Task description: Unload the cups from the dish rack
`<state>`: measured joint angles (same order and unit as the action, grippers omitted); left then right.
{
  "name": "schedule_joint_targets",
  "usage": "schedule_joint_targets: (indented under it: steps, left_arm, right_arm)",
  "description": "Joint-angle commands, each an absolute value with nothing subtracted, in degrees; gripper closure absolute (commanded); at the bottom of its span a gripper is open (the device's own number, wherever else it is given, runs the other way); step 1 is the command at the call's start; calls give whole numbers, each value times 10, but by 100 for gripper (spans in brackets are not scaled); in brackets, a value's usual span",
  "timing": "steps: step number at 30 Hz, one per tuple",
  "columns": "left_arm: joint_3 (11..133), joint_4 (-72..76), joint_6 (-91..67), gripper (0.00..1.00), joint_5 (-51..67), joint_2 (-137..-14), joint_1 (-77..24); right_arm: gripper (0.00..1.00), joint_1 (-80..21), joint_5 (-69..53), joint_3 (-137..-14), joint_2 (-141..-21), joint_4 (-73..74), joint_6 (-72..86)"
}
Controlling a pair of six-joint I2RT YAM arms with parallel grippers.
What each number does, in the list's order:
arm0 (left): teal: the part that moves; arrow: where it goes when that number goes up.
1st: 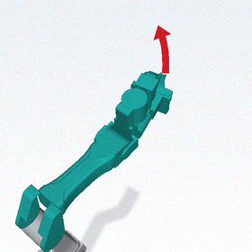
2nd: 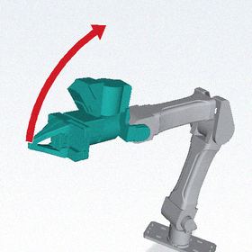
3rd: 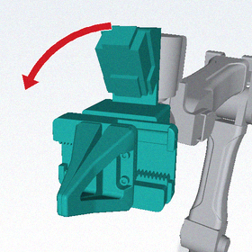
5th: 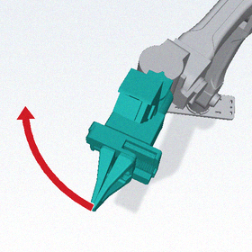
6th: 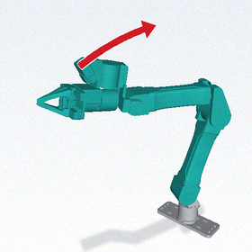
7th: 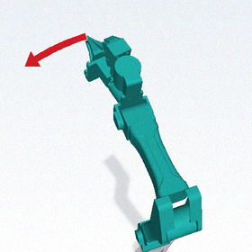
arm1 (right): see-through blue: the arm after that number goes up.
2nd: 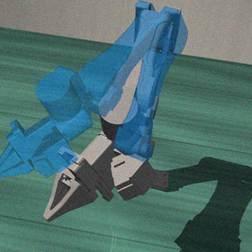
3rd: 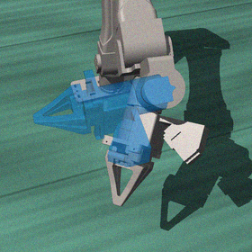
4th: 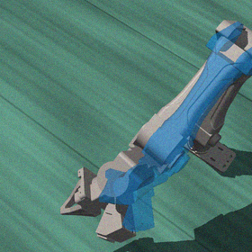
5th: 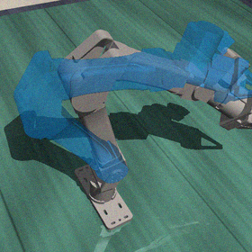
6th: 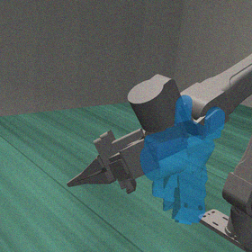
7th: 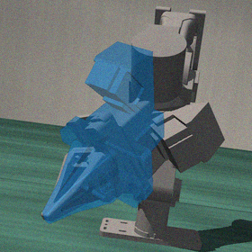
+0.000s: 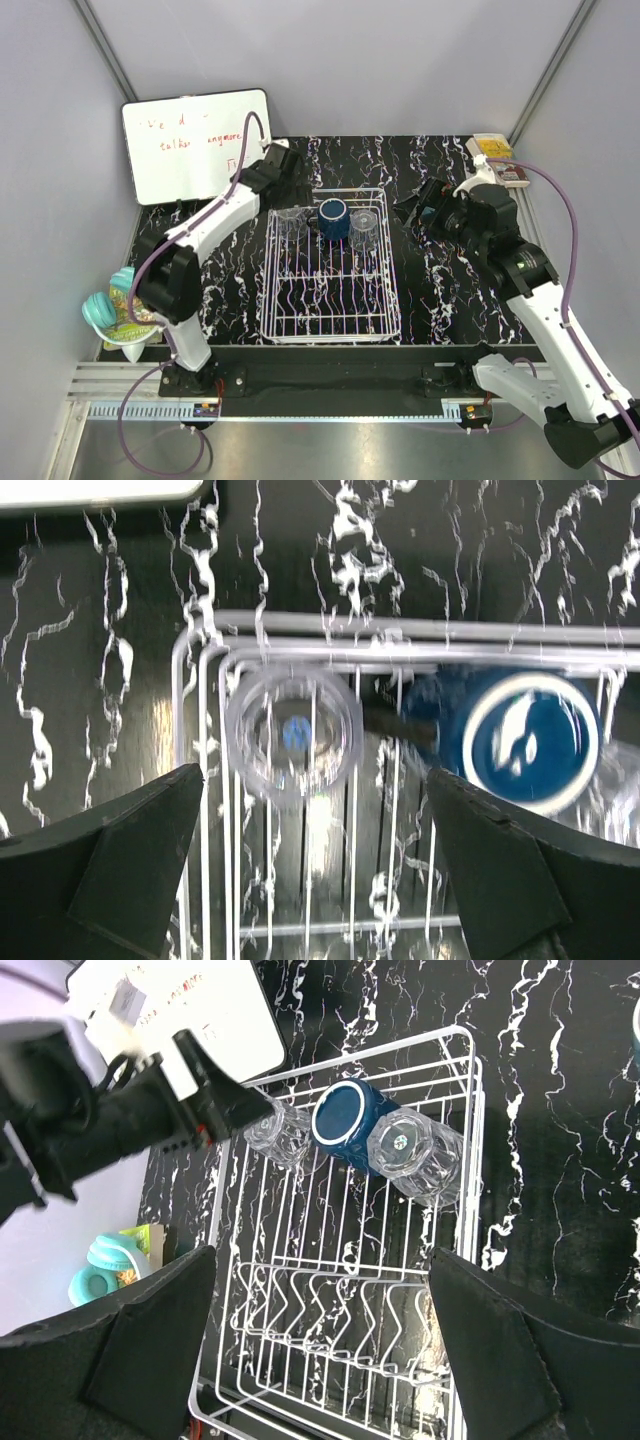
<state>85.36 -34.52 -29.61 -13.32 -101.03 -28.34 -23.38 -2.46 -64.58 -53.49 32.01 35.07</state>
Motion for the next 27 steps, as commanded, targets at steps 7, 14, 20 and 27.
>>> schedule_joint_targets:
  steps: [7, 14, 20, 27]
  left_arm:
    - [920, -344, -284, 1, -105, -1103, -269]
    - [897, -327, -287, 1, -96, -1121, -259]
    - [890, -319, -275, 6, -106, -1123, -258]
    - [884, -338, -282, 7, -151, -1129, -257]
  right_arm:
    - [6, -239, -60, -593, -500, 297, 333]
    - [6, -239, -65, -580, -507, 290, 336]
    - [6, -239, -70, -566, -508, 280, 344]
    - [6, -239, -70, -555, -506, 278, 345]
